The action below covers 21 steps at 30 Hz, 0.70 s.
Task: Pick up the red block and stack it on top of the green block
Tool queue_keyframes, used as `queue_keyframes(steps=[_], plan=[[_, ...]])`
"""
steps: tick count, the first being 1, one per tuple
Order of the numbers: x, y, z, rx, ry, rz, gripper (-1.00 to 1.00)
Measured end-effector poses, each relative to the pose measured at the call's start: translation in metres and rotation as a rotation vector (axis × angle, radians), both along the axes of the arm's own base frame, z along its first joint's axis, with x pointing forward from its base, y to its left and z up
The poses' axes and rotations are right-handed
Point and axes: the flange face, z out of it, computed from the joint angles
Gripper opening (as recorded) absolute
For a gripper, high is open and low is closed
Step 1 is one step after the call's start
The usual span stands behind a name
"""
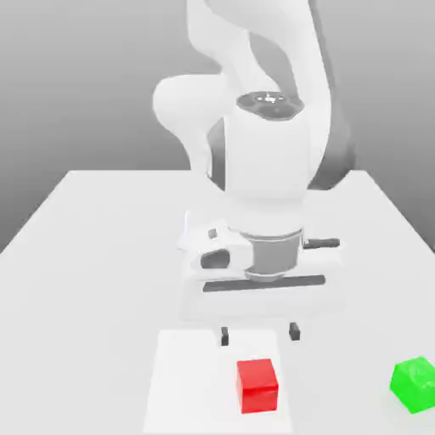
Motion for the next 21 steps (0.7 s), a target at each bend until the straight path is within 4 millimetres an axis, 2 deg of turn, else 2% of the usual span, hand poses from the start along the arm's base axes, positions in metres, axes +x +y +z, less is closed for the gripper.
queue_keyframes(steps=[4,5,11,12,17,19,21], plan=[[-0.002,0.000,-0.050,0.000,0.010,0.001,0.00],[-0.003,0.000,-0.057,0.000,0.010,0.002,-1.00],[-0.003,0.000,-0.061,0.000,0.010,0.002,-1.00],[-0.003,0.000,-0.057,0.000,0.010,0.001,-1.00],[-0.003,0.001,-0.005,0.000,0.010,0.003,-1.00],[0.003,0.037,0.007,-0.001,0.012,0.094,-1.00],[0.006,0.086,0.016,-0.002,0.014,0.214,-1.00]])
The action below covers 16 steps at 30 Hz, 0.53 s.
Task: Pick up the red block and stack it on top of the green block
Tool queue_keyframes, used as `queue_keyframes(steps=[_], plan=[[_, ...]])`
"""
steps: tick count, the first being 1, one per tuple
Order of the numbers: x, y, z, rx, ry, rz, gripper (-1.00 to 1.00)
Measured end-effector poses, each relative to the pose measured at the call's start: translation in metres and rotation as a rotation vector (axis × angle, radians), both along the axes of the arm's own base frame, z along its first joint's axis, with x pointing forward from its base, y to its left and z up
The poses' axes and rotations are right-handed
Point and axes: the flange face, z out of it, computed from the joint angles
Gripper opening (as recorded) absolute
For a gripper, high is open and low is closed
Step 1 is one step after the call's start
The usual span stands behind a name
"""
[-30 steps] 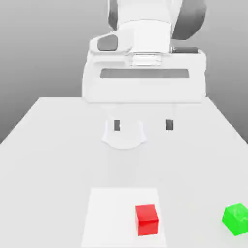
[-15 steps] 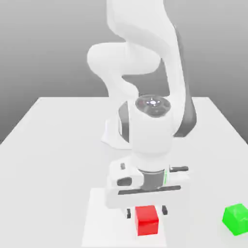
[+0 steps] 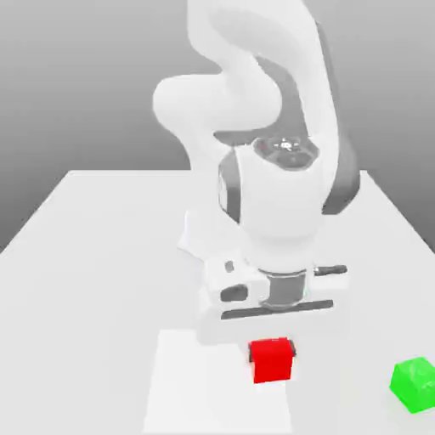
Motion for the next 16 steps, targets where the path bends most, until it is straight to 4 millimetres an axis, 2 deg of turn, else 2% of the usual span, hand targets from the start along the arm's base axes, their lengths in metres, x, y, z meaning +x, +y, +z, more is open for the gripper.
queue_keyframes(steps=[5,7,9,10,16], plan=[[-0.016,0.124,0.017,0.002,-0.002,0.289,-1.00],[-0.021,0.146,-0.002,0.003,-0.003,0.338,-1.00],[-0.023,0.151,-0.029,0.002,-0.003,0.350,-1.00],[-0.024,0.152,-0.036,0.002,-0.003,0.353,1.00],[-0.024,0.152,-0.040,0.002,-0.003,0.354,1.00]])
